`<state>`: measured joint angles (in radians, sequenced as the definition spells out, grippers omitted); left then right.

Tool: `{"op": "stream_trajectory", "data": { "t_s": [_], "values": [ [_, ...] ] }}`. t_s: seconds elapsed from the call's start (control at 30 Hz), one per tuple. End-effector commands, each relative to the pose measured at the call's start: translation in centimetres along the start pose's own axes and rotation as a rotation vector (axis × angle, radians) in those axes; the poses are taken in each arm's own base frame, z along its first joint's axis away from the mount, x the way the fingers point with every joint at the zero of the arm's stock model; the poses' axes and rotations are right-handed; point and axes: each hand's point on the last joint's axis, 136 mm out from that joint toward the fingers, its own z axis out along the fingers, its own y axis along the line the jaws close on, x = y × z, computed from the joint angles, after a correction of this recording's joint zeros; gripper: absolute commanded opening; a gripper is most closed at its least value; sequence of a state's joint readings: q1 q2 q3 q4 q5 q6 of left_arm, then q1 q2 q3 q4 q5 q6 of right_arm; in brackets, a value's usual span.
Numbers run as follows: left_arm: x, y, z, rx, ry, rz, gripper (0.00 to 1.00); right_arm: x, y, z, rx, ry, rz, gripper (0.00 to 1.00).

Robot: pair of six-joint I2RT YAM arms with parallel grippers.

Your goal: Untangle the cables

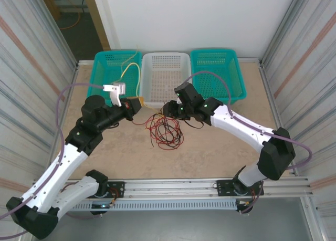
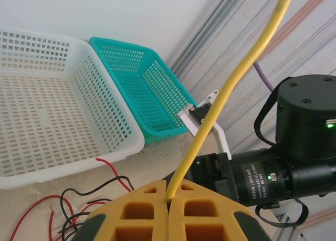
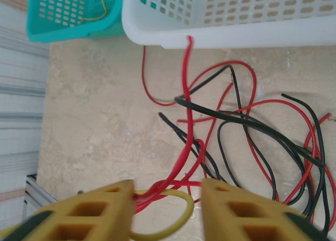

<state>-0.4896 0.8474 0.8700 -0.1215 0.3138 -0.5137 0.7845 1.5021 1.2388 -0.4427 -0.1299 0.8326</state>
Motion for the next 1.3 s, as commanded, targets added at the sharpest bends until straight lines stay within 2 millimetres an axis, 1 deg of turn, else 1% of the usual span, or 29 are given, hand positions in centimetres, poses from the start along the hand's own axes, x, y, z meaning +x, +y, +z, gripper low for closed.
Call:
{"op": "stream_trajectory", "data": {
  "t_s": [0.0,0.03,0.1,0.13,0.2,0.27,0.33,0.4,0.5,0.57,0.63,0.7,0.8,0.9,0.93,1.0,1.07,1.17,1.27],
  "values": [
    [-1.4,-0.4,-0.6,0.008,-0.062,0.018,0.0,0.1,-0.7,0.2,0.029,0.016,0.019,0.21],
    [-1.4,-0.3,-0.6,0.004,-0.063,0.02,0.0,0.1,-0.9,0.2,0.033,0.011,0.012,0.16],
    [-1.6,0.0,-0.6,-0.018,-0.062,0.022,0.0,-0.1,-1.4,0.1,0.04,-0.004,-0.008,0.03],
    [-1.6,0.2,-0.7,-0.035,-0.061,0.024,0.0,-0.1,-1.6,0.1,0.03,-0.008,-0.014,0.0],
    [-1.8,1.1,-0.9,-0.094,-0.056,0.021,0.0,-0.3,-1.5,-0.4,-0.018,-0.047,-0.052,0.0],
    [-2.0,2.2,-1.1,-0.151,-0.049,-0.005,0.0,-0.2,-1.7,-0.9,-0.043,-0.08,-0.099,0.0],
    [-2.2,3.7,-1.3,-0.204,-0.034,-0.065,0.0,-0.3,-3.0,-0.9,-0.02,-0.095,-0.106,0.0],
    [-2.4,5.2,-1.6,-0.229,-0.035,-0.141,0.0,-0.1,-4.6,-0.4,0.017,-0.065,-0.086,0.0],
    [-2.7,6.5,-2.1,-0.221,-0.06,-0.239,0.0,0.6,-6.7,0.8,0.105,-0.031,-0.105,0.0],
    [-3.0,6.6,-2.2,-0.19,-0.072,-0.276,0.0,0.9,-7.3,1.2,0.135,-0.016,-0.112,0.0],
    [-3.2,6.0,-2.1,-0.151,-0.067,-0.28,0.0,1.0,-7.3,1.2,0.146,-0.016,-0.125,0.0],
    [-3.4,4.7,-1.7,-0.076,-0.043,-0.26,0.0,0.8,-6.7,0.8,0.153,-0.029,-0.153,0.12],
    [-3.3,2.5,-0.9,0.038,-0.001,-0.228,0.0,0.0,-5.7,-0.4,0.18,-0.063,-0.216,0.33],
    [-2.9,0.9,-0.4,0.08,0.046,-0.174,0.0,-1.4,-3.9,-2.4,0.178,-0.122,-0.282,0.48],
    [-2.9,0.3,-0.2,0.089,0.055,-0.147,0.0,-1.7,-3.2,-3.1,0.171,-0.14,-0.308,0.52],
    [-2.8,-0.6,0.0,0.089,0.08,-0.096,0.0,-1.8,-1.5,-4.0,0.148,-0.163,-0.377,0.58],
    [-2.7,-1.2,0.3,0.074,0.11,-0.054,0.0,-1.4,0.3,-4.4,0.122,-0.182,-0.461,0.62],
    [-2.7,-1.5,0.6,0.045,0.139,-0.004,0.0,-1.0,1.7,-4.6,0.108,-0.188,-0.522,0.65],
    [-2.7,-2.3,0.7,0.058,0.155,0.018,0.0,0.2,3.2,-4.4,0.041,-0.18,-0.573,0.67]
  ]
}}
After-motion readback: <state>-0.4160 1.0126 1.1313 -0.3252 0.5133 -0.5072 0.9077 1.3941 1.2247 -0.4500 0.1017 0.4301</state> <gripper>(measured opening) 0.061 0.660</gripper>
